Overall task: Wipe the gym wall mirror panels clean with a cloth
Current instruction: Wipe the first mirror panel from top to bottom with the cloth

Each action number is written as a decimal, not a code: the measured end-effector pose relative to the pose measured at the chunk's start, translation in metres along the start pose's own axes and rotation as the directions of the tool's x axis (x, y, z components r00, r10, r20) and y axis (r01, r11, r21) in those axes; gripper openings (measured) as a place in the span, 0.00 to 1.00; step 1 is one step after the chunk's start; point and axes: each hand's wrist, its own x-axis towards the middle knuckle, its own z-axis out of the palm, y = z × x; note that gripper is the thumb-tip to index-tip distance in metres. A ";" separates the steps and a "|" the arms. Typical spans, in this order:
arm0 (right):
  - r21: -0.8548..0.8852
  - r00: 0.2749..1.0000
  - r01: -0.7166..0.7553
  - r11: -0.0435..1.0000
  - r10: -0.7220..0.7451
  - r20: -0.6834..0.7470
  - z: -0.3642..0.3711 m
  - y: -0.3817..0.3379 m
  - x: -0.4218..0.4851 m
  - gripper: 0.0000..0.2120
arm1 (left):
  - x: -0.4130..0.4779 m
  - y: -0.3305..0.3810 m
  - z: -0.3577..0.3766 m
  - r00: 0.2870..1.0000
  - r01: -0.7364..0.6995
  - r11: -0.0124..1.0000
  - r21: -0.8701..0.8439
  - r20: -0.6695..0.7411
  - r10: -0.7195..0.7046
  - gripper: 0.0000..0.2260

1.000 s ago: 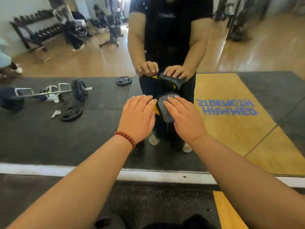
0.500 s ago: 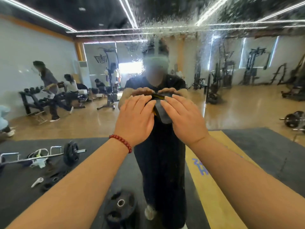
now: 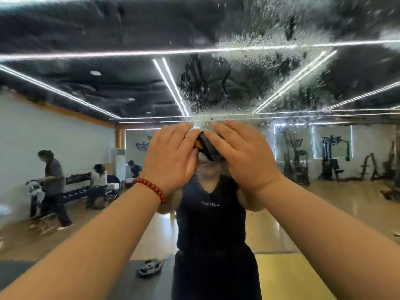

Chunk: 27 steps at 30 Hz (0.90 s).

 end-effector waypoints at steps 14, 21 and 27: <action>-0.110 0.977 0.025 0.994 -0.001 0.211 0.042 0.017 0.021 0.28 | 0.019 -0.051 0.031 0.998 -0.023 0.996 0.086 0.063 0.018 0.24; -0.283 0.979 -0.001 0.959 0.059 0.196 0.055 0.048 0.057 0.24 | 0.062 -0.067 0.024 0.997 -0.019 0.996 0.089 0.077 0.012 0.24; -0.130 0.973 0.013 0.991 0.017 0.230 0.064 0.062 0.088 0.24 | 0.106 -0.083 0.022 0.999 -0.026 0.990 0.135 0.039 0.021 0.27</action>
